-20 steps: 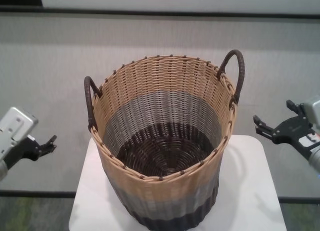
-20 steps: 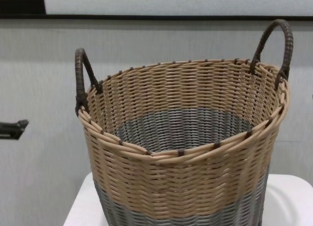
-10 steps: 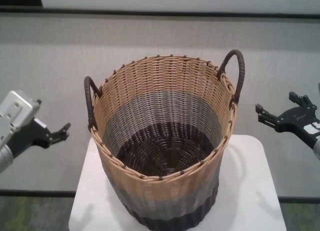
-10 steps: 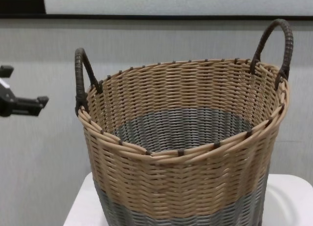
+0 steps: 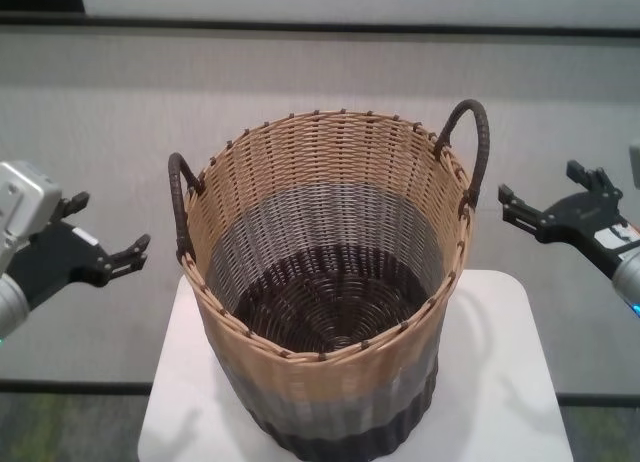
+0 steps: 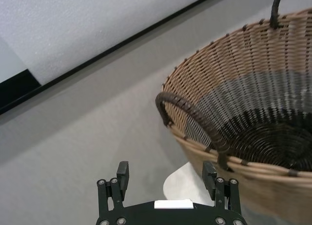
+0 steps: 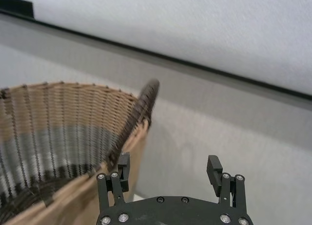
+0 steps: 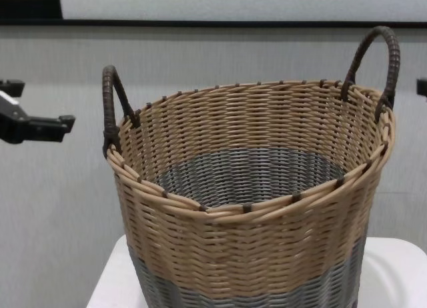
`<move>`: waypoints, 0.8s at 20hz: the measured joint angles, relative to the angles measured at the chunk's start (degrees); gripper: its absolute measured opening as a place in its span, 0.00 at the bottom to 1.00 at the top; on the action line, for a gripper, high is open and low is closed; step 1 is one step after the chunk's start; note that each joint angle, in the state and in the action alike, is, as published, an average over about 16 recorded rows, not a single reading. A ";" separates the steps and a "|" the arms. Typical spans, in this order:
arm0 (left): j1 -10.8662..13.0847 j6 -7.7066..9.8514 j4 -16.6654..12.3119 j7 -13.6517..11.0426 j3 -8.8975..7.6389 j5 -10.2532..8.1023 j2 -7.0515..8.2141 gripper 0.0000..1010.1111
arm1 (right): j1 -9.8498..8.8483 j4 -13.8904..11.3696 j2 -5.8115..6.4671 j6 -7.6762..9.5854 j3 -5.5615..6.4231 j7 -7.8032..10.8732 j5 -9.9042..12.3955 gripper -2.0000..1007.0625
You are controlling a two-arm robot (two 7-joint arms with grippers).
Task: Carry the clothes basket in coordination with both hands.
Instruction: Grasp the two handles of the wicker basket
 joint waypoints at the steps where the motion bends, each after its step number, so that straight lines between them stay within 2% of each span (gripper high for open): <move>1: -0.13 -0.03 0.05 -0.31 -0.12 -0.15 -0.28 0.99 | 0.25 0.06 -0.29 -0.11 -0.02 0.08 -0.23 1.00; 11: -2.82 -0.28 1.54 -3.48 0.07 0.25 -3.23 0.99 | 2.91 2.18 -3.00 -0.88 -0.23 1.77 -1.85 1.00; 16: -4.50 0.25 3.18 -5.85 0.04 -0.81 -5.15 0.99 | 4.13 3.73 -4.28 -1.04 -0.20 2.48 -2.51 1.00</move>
